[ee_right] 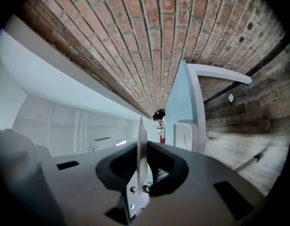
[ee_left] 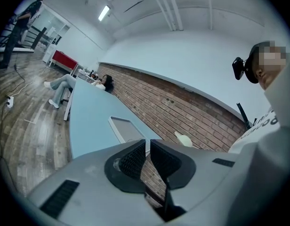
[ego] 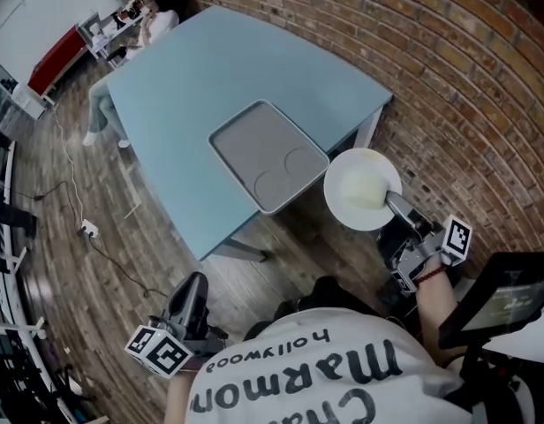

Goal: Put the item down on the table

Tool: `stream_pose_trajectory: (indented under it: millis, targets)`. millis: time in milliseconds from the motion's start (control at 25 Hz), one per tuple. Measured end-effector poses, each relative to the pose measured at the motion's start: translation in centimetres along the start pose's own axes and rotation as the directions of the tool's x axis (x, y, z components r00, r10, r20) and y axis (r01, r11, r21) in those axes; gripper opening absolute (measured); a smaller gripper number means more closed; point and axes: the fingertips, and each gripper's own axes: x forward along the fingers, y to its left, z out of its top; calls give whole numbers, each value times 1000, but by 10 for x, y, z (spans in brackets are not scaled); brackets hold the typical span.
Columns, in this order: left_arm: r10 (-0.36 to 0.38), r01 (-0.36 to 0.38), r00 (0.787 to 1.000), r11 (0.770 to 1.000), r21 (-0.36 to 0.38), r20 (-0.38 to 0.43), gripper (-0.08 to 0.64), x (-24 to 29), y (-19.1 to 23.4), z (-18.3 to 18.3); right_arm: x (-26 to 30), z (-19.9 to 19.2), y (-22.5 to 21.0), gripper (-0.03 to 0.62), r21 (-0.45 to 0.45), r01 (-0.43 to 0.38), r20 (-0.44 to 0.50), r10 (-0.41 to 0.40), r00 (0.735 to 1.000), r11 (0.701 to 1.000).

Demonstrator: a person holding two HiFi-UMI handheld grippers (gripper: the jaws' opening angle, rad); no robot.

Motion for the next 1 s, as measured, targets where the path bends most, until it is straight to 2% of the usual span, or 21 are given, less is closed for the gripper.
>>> stream_pose_trajectory:
  millis: [200, 440, 640, 1000]
  targets:
    - [0, 0, 1000, 998, -65, -3, 35, -1, -5, -9, 1, -4, -18, 48, 21, 21, -29, -21, 999, 1000]
    - [-1, 0, 999, 999, -40, -36, 35, 0, -12, -16, 1, -7, -31, 48, -6, 31, -44, -31, 999, 1000]
    - [-1, 0, 1000, 998, -63, -19, 35, 1, -10, -12, -9, -6, -43, 48, -9, 76, -41, -76, 996, 997]
    - [-9, 7, 999, 999, -52, -36, 35, 19, -4, -2, -4, 6, -53, 48, -4, 106, -17, -106, 994, 994]
